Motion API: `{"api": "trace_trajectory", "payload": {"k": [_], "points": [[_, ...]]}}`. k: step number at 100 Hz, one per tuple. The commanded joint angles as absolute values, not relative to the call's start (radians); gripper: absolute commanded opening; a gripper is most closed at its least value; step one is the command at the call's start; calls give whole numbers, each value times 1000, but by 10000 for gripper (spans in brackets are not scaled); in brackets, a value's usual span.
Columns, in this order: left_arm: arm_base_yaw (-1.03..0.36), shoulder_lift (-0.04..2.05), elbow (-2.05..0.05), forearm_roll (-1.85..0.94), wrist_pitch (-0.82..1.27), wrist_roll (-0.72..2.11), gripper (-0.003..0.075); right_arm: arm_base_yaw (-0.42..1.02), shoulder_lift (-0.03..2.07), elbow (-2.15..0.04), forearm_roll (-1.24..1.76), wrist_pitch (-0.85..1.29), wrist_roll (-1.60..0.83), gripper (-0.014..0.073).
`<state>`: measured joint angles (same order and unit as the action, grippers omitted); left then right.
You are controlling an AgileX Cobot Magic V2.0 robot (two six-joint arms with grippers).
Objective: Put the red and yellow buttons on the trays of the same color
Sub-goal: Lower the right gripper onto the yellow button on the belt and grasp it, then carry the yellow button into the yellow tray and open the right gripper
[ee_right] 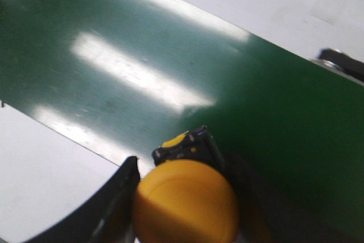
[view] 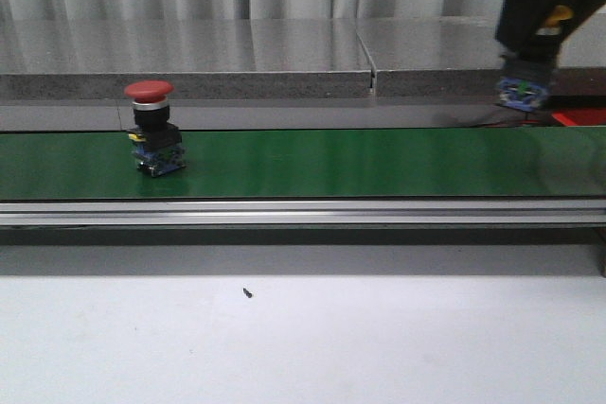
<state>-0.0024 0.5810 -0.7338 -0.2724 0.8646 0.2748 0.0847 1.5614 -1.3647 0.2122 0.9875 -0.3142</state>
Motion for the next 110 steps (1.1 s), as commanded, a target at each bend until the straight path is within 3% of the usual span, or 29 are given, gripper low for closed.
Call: {"api": "trace_trajectory", "payload": {"k": [1,60,110], "points": [[-10,583,-761,-299,807,275,-19,0,1476,-1357,212,937,-299,204],[-10,583,-761,-299,807,275,-19,-551,1457,-1278,212,833,-183,204],[-10,583,-761,-299,807,275,-19,-615,1684,-1273,228,762,-105,204]]}}
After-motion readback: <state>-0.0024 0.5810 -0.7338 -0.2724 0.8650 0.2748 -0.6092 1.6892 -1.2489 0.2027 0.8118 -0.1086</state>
